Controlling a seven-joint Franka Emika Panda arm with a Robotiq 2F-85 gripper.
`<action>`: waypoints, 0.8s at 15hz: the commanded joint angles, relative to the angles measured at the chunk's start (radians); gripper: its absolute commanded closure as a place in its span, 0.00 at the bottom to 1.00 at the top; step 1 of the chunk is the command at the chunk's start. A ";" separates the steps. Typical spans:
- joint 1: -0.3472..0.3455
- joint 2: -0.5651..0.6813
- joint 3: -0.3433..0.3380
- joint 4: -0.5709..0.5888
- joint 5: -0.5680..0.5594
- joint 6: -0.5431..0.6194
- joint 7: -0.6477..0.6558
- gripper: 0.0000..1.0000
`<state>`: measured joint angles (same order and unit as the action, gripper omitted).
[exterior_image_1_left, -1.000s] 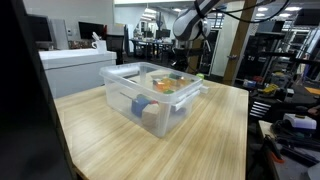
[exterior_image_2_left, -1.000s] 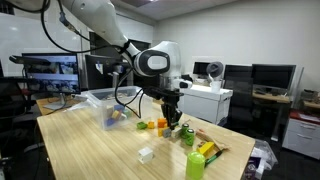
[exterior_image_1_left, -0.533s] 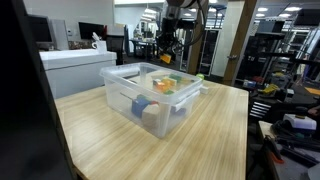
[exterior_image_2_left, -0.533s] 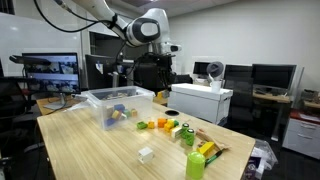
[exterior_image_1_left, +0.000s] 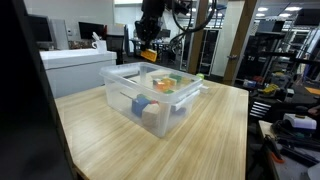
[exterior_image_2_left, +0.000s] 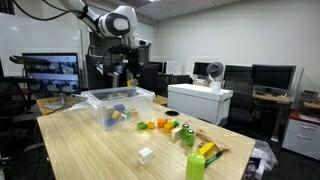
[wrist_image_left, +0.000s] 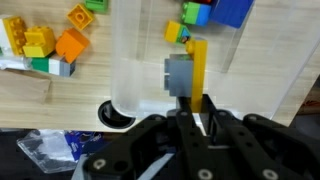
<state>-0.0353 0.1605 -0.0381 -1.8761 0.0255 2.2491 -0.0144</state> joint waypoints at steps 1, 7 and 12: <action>0.004 -0.075 0.016 -0.133 0.006 -0.012 -0.051 0.55; -0.092 -0.033 -0.032 -0.038 0.146 -0.014 -0.333 0.12; -0.242 0.078 -0.113 0.119 0.160 -0.113 -0.727 0.00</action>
<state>-0.2146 0.1601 -0.1300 -1.8450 0.1681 2.2061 -0.5553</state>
